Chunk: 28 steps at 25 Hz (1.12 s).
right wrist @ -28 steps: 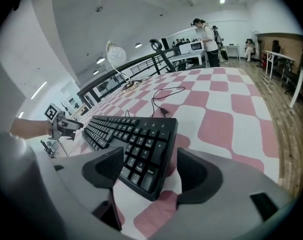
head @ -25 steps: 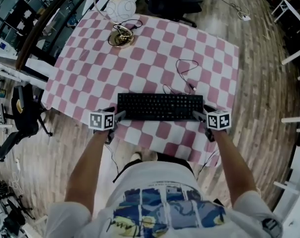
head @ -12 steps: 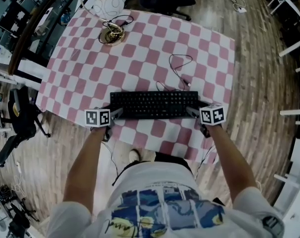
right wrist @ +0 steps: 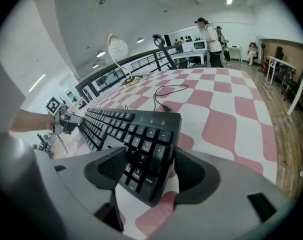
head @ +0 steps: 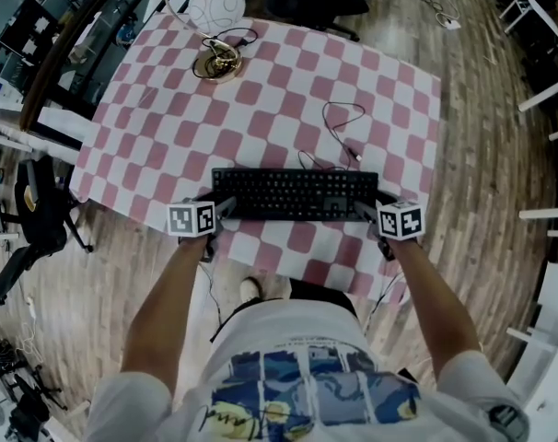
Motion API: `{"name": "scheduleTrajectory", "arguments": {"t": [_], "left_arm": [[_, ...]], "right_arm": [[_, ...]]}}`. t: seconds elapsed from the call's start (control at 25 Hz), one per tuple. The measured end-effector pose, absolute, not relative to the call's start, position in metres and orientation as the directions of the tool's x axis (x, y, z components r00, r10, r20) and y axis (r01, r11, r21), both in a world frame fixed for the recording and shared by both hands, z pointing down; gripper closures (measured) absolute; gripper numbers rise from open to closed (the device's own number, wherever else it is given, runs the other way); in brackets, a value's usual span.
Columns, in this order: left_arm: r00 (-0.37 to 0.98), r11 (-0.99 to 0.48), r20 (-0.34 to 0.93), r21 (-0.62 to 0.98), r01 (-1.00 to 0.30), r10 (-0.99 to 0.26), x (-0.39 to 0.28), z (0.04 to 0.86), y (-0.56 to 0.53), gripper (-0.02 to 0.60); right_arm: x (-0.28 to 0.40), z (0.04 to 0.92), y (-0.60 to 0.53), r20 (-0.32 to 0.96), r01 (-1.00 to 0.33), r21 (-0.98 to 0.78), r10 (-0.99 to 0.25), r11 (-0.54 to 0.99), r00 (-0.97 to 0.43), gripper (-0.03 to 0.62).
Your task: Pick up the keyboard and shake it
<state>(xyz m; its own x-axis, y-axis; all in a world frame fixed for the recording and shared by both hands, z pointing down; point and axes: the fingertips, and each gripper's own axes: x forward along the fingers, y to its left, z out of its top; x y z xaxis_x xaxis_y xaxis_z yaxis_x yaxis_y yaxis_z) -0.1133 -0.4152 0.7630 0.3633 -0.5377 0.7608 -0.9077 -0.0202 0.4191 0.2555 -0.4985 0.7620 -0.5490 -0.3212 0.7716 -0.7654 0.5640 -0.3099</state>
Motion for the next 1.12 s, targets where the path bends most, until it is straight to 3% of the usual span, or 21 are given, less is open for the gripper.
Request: {"name": "scheduleTrajectory", "arguments": {"t": [0.44,1.12], "left_arm": [[0.359,-0.124,0.676,0.37,-0.921,-0.643,-0.131,0.703,-0.421,0.31],[0.37,-0.29,0.42,0.245,-0.925,-0.829,-0.17,0.559,-0.425,0.31]], "right_arm": [[0.246,0.705,-0.484,0.678,-0.781,-0.233,-0.479,0.579,-0.557,0.303],[0.21,0.536,-0.456,0.414,-0.789,0.081,-0.741,0.609,-0.529,0.312]]}}
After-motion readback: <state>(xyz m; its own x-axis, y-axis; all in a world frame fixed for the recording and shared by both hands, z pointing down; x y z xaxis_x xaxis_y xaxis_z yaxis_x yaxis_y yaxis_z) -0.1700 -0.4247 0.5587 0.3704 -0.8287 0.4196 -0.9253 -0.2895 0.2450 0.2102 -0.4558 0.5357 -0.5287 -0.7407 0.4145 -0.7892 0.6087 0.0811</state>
